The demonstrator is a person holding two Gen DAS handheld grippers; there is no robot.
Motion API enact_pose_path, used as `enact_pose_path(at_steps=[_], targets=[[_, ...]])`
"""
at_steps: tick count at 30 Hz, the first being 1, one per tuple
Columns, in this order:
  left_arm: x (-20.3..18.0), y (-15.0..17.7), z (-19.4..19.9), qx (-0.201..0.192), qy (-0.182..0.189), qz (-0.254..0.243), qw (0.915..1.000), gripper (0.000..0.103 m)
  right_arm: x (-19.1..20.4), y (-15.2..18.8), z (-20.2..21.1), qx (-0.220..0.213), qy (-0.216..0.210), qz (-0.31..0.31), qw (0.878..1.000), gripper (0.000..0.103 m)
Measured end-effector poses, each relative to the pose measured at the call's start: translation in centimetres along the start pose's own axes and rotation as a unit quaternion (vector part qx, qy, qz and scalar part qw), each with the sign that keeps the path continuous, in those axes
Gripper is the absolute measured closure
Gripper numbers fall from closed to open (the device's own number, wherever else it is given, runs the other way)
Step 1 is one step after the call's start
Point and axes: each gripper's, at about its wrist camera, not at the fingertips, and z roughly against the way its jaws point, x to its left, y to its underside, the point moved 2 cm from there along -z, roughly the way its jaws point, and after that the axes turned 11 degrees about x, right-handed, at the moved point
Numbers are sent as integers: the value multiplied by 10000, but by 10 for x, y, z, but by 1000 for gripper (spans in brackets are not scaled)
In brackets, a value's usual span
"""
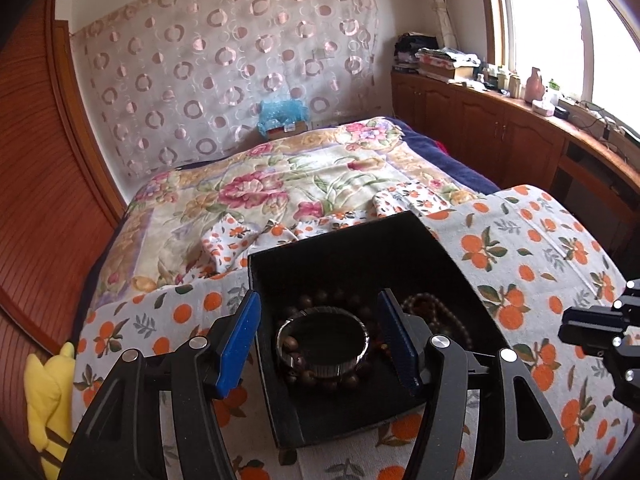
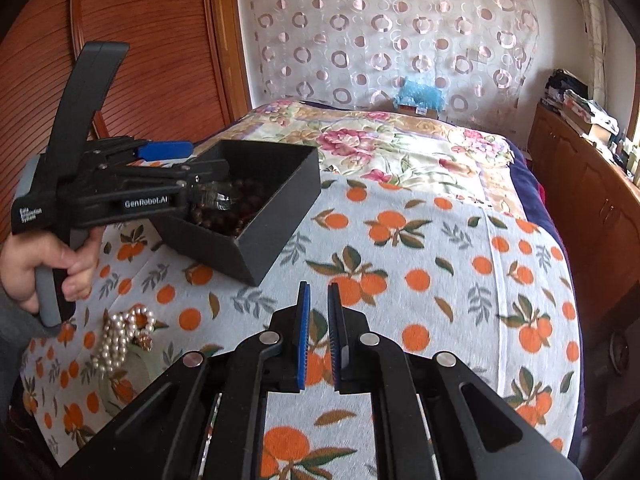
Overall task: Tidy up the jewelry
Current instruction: 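Grasp the green-pendant necklace with the right tool while the left tool returns to the pile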
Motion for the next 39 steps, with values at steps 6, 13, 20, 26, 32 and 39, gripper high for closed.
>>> enact_pose_path(at_steps=[6,13,20,26,32,39], targets=[[-2,18,25,-107,132,-64,9998,42,14,18,14,-114,-106,56,9999,93],[-8,51,55,-200,336,-136,9991,42,37,45,20,-152,-193,150,9996,93],[-10,93,72,-128,612,-119,9980,42,42,57,12,98,-143,293,9994,83],[-10,121,77,-69,690,-38,9976,42,40,57,8,281,-200,367,9987,79],[-12,132,81,-52,730,-36,9973,42,46,53,2,481,-257,576,9968,79],[-15,139,82,-28,790,-23,9969,42,54,46,-13,749,-105,839,9936,79]])
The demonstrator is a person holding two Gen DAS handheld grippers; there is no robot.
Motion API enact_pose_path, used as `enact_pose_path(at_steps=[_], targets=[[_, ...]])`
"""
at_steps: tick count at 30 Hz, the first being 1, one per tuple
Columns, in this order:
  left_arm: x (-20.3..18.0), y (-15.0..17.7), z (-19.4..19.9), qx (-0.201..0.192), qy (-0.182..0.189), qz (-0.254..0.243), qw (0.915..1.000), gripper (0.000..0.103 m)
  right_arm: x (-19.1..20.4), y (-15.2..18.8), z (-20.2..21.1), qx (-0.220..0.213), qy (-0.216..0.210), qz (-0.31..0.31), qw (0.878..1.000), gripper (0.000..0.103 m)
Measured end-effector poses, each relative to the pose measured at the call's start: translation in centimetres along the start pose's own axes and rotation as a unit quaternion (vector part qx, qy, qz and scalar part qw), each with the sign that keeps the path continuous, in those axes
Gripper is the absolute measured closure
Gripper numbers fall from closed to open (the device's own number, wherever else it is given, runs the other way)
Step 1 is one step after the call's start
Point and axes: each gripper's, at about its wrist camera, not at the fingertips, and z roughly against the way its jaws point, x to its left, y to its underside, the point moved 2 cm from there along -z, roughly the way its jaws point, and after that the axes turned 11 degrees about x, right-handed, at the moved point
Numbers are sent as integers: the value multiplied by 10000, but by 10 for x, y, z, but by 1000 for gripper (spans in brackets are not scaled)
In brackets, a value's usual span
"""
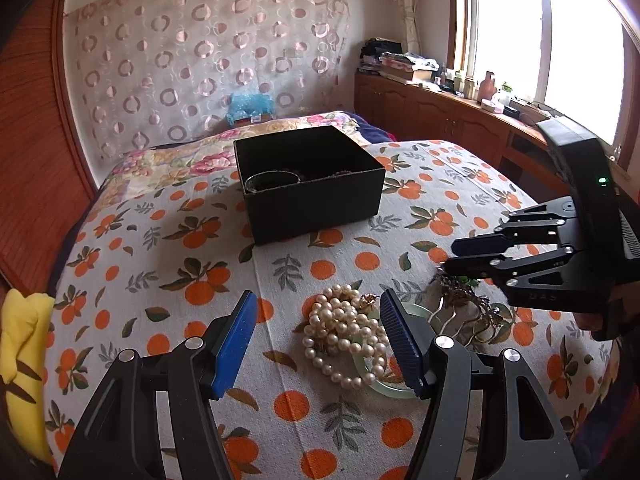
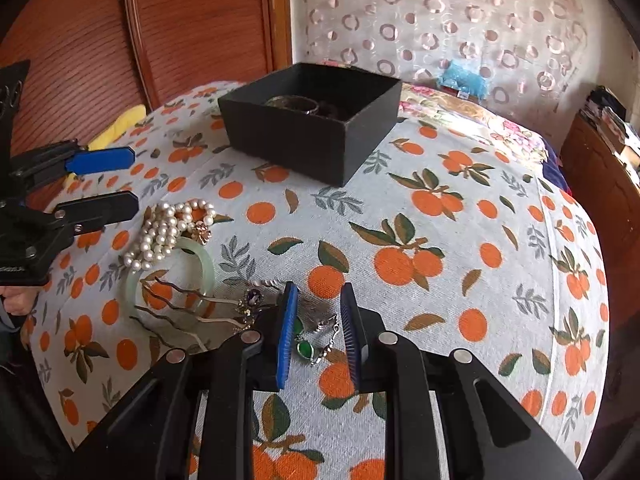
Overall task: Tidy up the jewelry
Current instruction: 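Grasp the green-pendant necklace with the right tool while the left tool returns to the pile, then grasp the purple-gem hair comb with the left tool while the right tool holds the green necklace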
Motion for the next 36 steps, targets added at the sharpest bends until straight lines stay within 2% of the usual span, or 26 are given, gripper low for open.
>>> enact_pose_path(at_steps=[2,6,11,19,25,29,36], targets=[[0,0,-1,20,4,18,10000,42,0,-2,-1,33,24,30,10000,79],[-2,1,-2,59,44,34,10000,42,1,-3,-2,88,182,117,9997,100],[-10,2,-1,52,108,-44,9999,42,-6,3,3,3,402,27,9992,100],[-31,-1,-3,78,275,-206,9994,39,-24,18,49,-624,564,-328,9959,100],[-50,-5,-7,123,432,-387,9982,37,-37,31,75,-899,702,-541,9920,100],[-64,-6,-13,188,533,-553,9969,32,-45,38,83,-961,698,-639,9909,100],[-87,-9,-29,431,695,-846,9931,32,-45,50,81,-953,595,-684,9913,100]])
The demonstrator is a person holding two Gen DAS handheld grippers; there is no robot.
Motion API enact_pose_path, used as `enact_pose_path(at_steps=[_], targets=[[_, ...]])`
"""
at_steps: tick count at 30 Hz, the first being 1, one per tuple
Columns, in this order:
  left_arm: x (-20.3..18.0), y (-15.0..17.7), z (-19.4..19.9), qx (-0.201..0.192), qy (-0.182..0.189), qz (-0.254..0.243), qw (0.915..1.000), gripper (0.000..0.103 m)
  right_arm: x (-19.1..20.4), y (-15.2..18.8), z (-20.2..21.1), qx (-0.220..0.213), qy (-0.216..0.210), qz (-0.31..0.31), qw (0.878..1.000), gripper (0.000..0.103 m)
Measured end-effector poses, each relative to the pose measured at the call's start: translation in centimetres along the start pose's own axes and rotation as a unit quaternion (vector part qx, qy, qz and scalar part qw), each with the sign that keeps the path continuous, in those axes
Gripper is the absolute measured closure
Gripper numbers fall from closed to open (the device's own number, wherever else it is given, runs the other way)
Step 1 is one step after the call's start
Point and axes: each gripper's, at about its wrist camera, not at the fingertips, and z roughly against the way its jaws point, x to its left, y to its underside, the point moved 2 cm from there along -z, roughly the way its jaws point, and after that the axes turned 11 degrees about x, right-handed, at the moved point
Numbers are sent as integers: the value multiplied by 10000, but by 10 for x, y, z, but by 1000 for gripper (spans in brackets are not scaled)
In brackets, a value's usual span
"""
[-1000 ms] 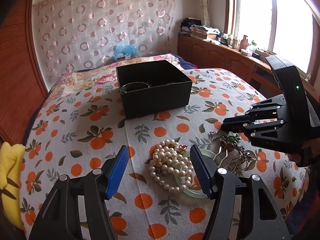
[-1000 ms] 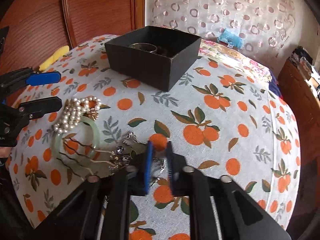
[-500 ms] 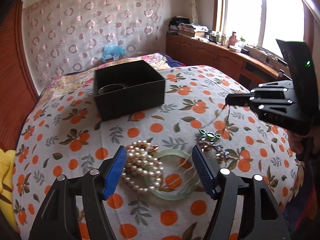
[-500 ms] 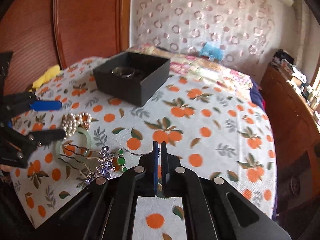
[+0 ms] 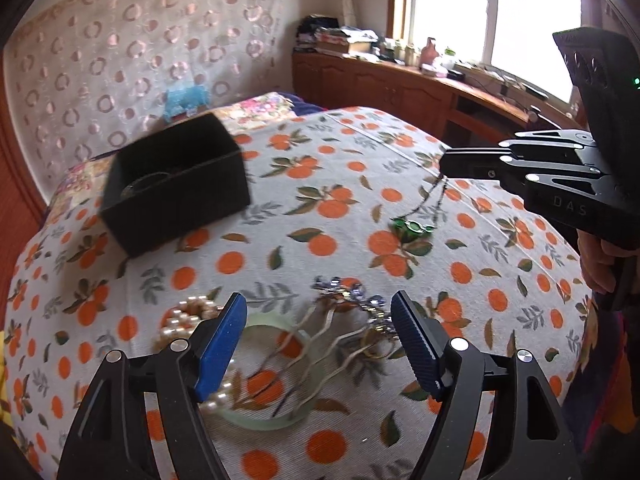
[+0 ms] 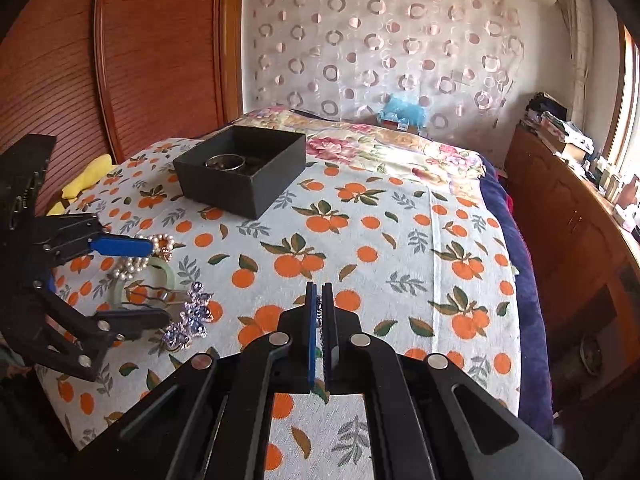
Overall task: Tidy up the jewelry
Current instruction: 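Grasp the purple-gem hair comb with the left tool while the right tool holds the green necklace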
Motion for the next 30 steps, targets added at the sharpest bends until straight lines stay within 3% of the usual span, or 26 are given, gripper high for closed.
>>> enact_pose_path(at_steps=[6,18,20,24,30], targets=[[-10,-3,-16,299,92,-242,9992,31,0,5,-3,20,-44,-30,10000,100],[-18,-7,-24,487,-79,-667,9966,28,1,8,-2,12,-73,-1,10000,100],[-19,-6,-24,484,-61,-723,9962,31,2,8,-3,24,-88,5,10000,100],[-19,-8,-27,529,24,-792,9955,49,4,8,-6,61,-119,1,9999,100],[-9,-12,-25,433,-49,-653,9969,50,5,8,-7,67,-129,3,9999,100]])
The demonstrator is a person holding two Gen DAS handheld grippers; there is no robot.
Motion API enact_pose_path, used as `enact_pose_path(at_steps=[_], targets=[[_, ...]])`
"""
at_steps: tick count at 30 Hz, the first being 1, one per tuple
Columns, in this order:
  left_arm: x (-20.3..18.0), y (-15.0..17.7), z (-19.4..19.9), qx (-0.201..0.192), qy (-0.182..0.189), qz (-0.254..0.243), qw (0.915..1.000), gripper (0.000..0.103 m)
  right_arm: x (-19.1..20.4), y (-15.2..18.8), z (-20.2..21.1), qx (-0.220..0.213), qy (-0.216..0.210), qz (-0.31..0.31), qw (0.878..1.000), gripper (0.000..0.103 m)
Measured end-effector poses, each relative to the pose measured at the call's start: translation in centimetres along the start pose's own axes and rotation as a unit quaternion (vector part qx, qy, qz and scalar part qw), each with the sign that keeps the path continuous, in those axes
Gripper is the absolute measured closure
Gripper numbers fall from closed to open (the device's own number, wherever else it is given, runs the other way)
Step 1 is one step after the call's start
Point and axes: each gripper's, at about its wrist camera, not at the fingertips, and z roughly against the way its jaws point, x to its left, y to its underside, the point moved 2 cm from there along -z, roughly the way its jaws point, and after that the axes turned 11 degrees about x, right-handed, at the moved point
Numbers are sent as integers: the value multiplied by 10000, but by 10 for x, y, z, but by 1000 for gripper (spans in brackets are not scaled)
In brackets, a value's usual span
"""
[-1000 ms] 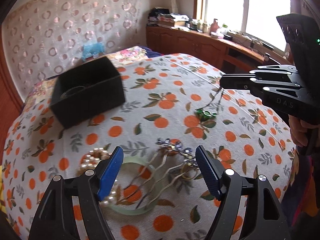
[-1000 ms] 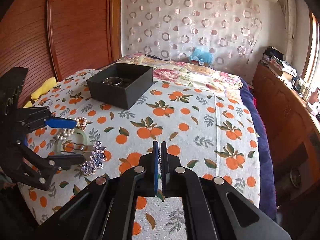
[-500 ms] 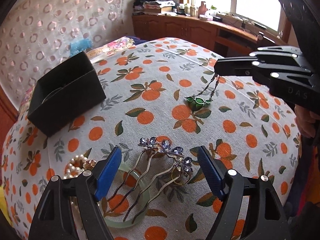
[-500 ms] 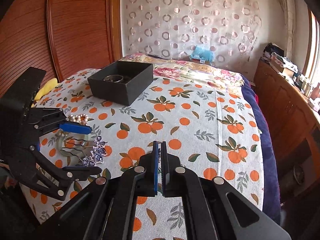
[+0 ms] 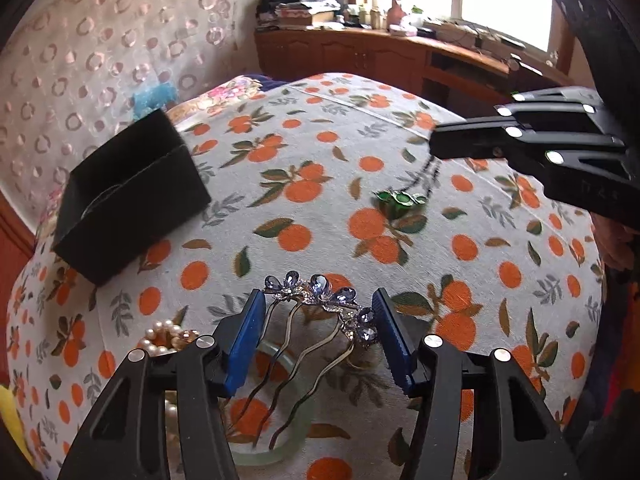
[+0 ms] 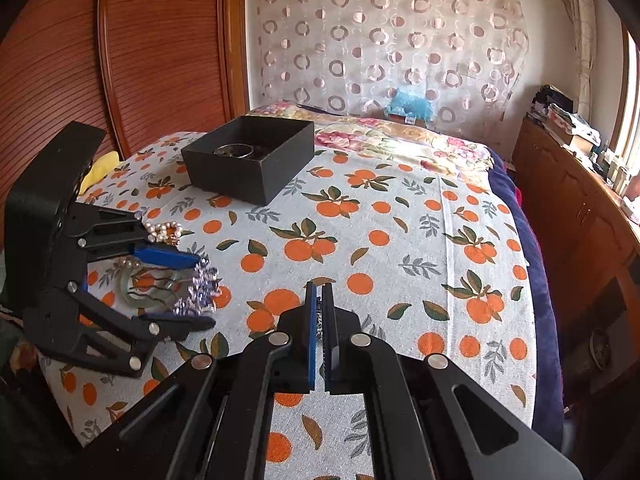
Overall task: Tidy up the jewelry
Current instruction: 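Grasp the purple-gem hair comb with the left tool while the right tool holds the green necklace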
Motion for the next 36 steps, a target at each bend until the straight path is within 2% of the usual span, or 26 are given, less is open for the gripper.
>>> enact_pose_path(at_steps=[12,13,14,15,21,26,32,36], targets=[[31,-6,47,-871,58,622,9942,53,14,-23,20,-314,-25,165,9994,100],[33,-6,51,-919,91,652,9936,62,16,-26,21,-338,-17,189,9992,100],[37,-7,55,-955,126,711,9928,64,17,-29,22,-362,-15,209,9991,100],[39,-7,58,-995,146,759,9920,78,19,-32,23,-386,-19,224,9990,100],[55,-8,62,-1005,80,927,9906,89,27,-43,26,-451,-44,275,9986,100],[61,-4,57,-912,91,1004,9907,89,28,-43,28,-468,-29,271,9985,100],[44,-4,46,-771,224,882,9929,89,21,-41,37,-555,-10,140,9984,100],[24,-14,39,-725,265,663,9948,75,14,-38,45,-611,28,79,9981,100]])
